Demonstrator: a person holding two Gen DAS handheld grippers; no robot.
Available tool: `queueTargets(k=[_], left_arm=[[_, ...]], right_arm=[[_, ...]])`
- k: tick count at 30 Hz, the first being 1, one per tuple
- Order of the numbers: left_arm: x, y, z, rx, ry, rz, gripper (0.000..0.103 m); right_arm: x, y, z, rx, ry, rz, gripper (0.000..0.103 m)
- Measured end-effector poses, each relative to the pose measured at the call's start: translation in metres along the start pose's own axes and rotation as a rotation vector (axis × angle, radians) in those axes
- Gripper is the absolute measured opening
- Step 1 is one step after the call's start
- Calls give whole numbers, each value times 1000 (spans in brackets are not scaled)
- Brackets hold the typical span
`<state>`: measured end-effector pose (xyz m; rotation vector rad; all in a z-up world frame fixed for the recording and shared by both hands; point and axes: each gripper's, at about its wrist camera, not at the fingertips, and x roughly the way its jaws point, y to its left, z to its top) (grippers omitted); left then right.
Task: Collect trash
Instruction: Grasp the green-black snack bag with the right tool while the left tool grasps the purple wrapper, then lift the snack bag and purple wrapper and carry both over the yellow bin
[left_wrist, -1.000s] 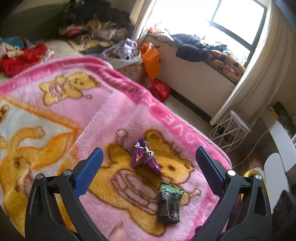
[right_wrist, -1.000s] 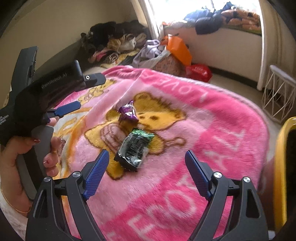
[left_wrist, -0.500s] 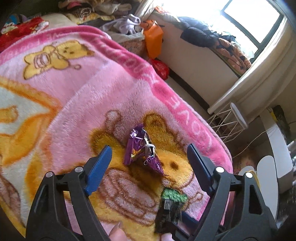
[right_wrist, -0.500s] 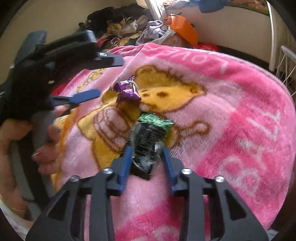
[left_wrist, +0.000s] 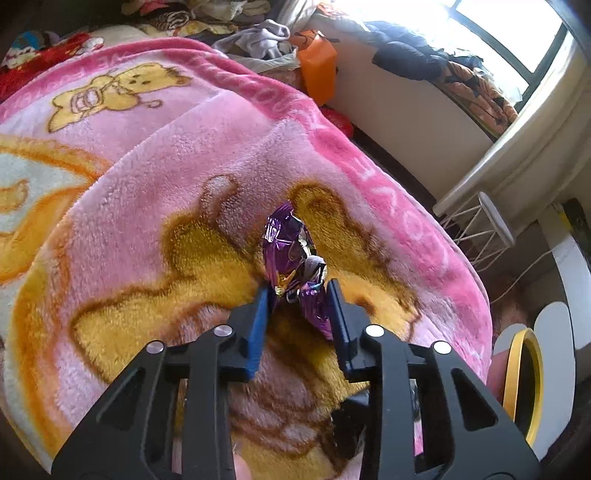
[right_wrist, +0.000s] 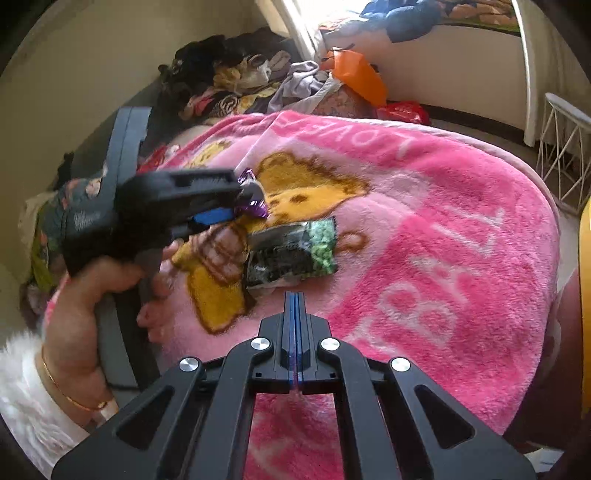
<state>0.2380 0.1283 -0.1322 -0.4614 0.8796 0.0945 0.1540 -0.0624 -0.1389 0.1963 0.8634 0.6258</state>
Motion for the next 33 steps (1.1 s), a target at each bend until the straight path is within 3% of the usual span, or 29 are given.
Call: queueTargets(k=[3,5,6,10,12,16,17,18,19,22,27,33], left_arm=[[-14,2,-4,3,-22,-8,22],[-22,2,-5,11,-40,-9,22],[-30,3,-8,22,-52,-11,22],[-48,4,-16,39,-73,-20,22],[-59,7,-22,36,-81,-28,22],[-79,8,-34,55,-98,-33,22],[-83,7,-37,61,-99,-33,22],[-88,6,-40,71,-100,-35,22],[-90,5,-42,75,-102,-36,22],[-95,0,-47,83,-103,-51,22],[-100,-19,-54,122,-111,-80,22],[-106,-54,-61,169,-122,-143,22]], right_arm=[[-4,-12,6,60,-15,17,3],[-7,-20,10,96,-31,39,23],[-5,-23,15,106,-34,37,41],[4,-28,31,156,-32,60,53],[15,-27,39,150,-8,53,54],[45,-27,43,136,72,69,50],[49,-26,42,129,80,61,45],[50,-24,40,113,78,59,30],[50,-22,39,97,77,72,21],[37,-15,35,73,43,107,9],[0,-10,35,27,-39,52,7],[-53,-31,36,24,-137,-62,7]])
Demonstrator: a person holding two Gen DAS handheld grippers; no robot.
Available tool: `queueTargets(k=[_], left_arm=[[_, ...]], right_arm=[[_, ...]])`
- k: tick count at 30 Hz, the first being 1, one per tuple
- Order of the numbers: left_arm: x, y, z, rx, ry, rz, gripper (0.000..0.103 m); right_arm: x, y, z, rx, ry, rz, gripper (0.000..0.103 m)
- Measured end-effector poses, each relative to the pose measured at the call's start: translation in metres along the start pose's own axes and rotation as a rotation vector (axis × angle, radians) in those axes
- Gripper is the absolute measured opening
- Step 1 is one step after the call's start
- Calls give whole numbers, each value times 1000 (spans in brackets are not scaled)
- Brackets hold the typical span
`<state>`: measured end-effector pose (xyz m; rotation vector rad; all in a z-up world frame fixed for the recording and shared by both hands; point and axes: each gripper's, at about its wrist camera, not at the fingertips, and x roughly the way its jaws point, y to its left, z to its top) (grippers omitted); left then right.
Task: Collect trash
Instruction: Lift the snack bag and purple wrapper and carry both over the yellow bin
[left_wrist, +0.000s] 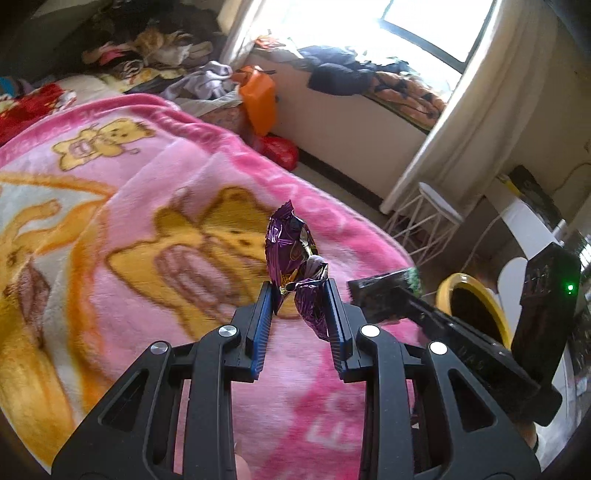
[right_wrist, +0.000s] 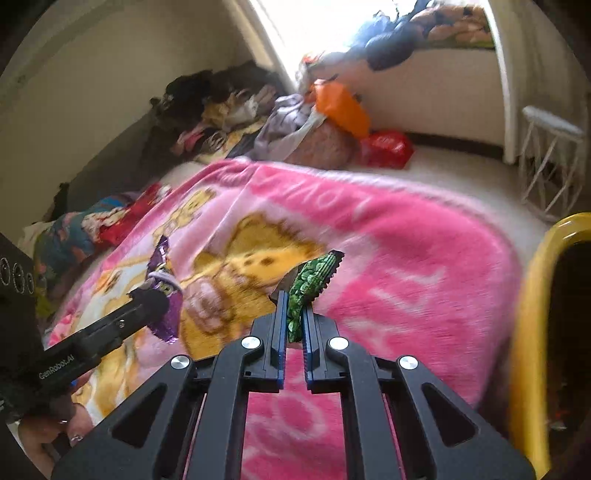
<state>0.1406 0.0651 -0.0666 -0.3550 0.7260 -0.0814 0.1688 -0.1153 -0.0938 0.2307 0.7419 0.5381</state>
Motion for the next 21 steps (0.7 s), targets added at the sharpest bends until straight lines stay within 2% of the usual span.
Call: queueTargets(k=[6,21], left_arm=[[0,-31,0,38,-9,-50,22],[2,-105,-3,155,-13,-162,22]], right_arm=[[-34,-22,4,-9,-68,-86,7],[-105,-83,1,74,-182,-185,7]])
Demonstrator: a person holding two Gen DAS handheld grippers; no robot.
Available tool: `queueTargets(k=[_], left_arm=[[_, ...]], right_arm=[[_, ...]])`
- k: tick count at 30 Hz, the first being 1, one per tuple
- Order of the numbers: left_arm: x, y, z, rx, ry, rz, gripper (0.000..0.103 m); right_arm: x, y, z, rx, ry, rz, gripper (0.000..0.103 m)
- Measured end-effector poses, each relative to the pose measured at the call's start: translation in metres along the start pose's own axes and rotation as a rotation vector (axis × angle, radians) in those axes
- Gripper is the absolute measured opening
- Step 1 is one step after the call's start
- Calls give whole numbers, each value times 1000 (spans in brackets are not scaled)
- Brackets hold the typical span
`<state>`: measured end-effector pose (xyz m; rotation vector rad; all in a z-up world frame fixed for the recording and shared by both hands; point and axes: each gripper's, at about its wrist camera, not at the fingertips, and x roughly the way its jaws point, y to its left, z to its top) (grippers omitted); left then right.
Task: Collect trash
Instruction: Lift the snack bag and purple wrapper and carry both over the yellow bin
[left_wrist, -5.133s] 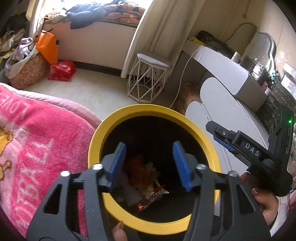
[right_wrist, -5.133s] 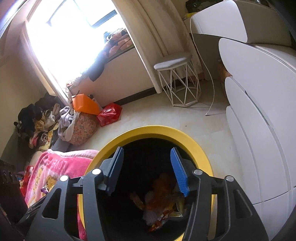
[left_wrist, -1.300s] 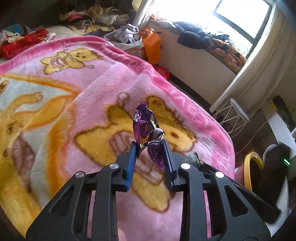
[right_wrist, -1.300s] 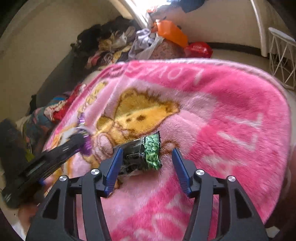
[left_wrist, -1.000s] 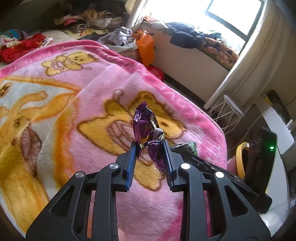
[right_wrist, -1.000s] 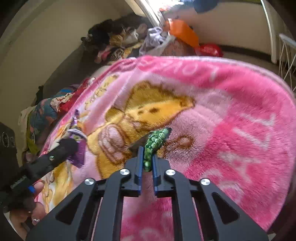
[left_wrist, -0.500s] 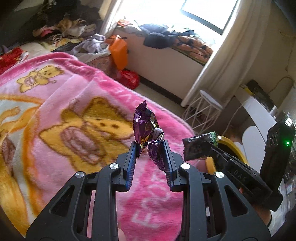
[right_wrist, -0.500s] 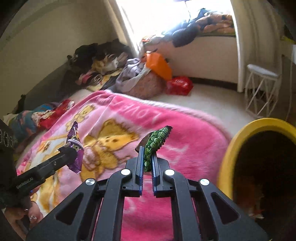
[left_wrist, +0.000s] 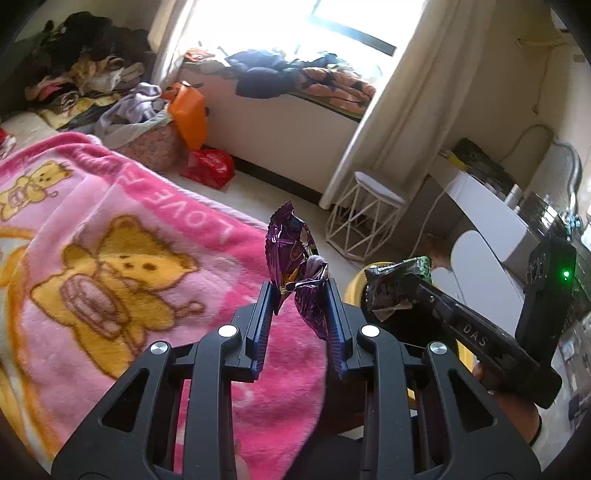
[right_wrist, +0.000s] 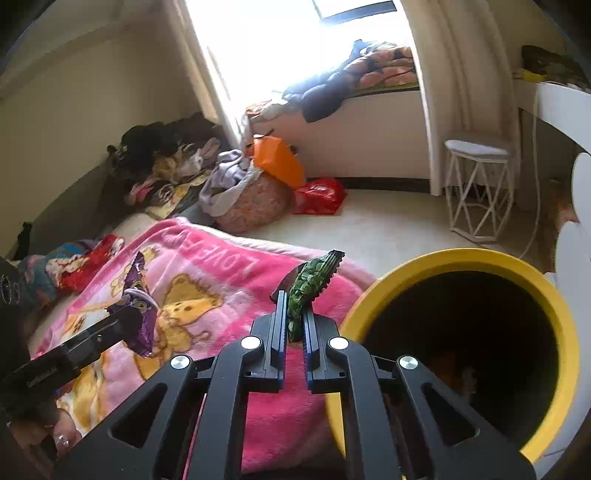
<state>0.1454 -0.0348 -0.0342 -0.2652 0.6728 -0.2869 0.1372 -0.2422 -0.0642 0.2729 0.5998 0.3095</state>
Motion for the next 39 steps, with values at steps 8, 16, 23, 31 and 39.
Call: queueTargets(k=[8,16,23,31,39], left_arm=[[9,-28,-3,49,16,-44,22],[16,-51,-5,92,25,-78,22],[21,-71,-8,132,37,-106,22],[27,-92,-15,170,55,-134,22],[35,-106,-25,201,78,-149,22]], right_arm=[[-22,-36,-3,41,-30,-71,7],[-41,-61,-4,69,-64,-125,7],[-54,-75,-3,64,-88,-171,7],[-64,-85,-3,69,-112,-213,7],[-72,-103,-6,82,-127,-259,7]])
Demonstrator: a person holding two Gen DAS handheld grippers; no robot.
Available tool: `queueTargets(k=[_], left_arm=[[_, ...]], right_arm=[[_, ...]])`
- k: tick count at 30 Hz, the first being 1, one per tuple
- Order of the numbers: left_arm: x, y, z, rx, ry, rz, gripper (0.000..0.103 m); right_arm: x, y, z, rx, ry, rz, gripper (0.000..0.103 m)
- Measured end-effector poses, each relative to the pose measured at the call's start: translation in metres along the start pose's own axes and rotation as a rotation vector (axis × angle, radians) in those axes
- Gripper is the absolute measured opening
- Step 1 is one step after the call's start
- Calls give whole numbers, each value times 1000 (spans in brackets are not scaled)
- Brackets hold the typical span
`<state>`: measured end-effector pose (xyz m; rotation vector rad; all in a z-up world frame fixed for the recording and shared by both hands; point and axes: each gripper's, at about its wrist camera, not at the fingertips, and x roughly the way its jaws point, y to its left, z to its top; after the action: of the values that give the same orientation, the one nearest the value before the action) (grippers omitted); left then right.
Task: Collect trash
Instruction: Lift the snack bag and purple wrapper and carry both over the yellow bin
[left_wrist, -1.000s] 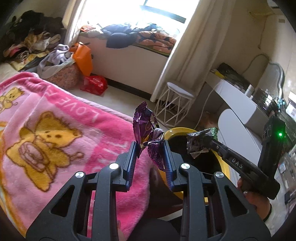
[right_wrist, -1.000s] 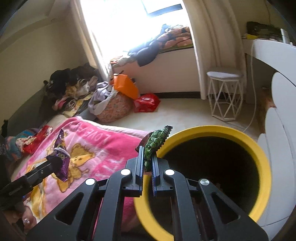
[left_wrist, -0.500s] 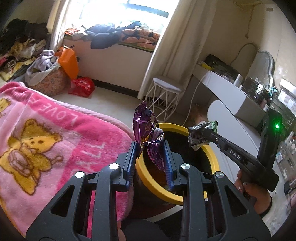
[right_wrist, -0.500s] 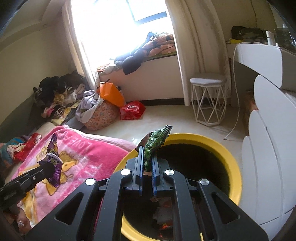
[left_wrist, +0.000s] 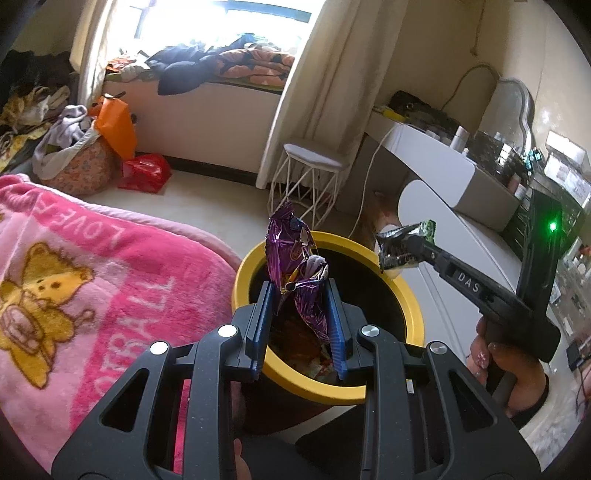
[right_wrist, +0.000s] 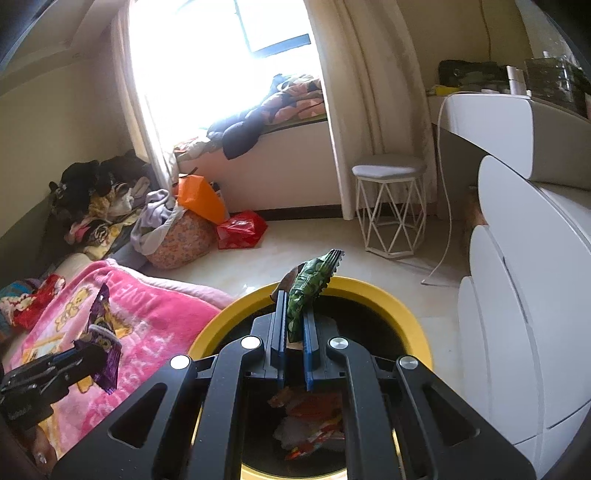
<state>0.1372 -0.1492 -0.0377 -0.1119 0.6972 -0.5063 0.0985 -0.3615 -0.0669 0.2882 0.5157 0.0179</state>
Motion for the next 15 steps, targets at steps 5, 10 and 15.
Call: queueTargets(k=[5,10,15], left_arm=[[7,-8,-4,19,16,-7,22],[19,-15,-9,36,39,-13,22],[33,-21,-13,53,68,-27,22]], right_arm=[[2,-10,0,11,4,-23,7],[6,-15,-1,17,19,-45,8],[10,-22,-4,29,34,-56,8]])
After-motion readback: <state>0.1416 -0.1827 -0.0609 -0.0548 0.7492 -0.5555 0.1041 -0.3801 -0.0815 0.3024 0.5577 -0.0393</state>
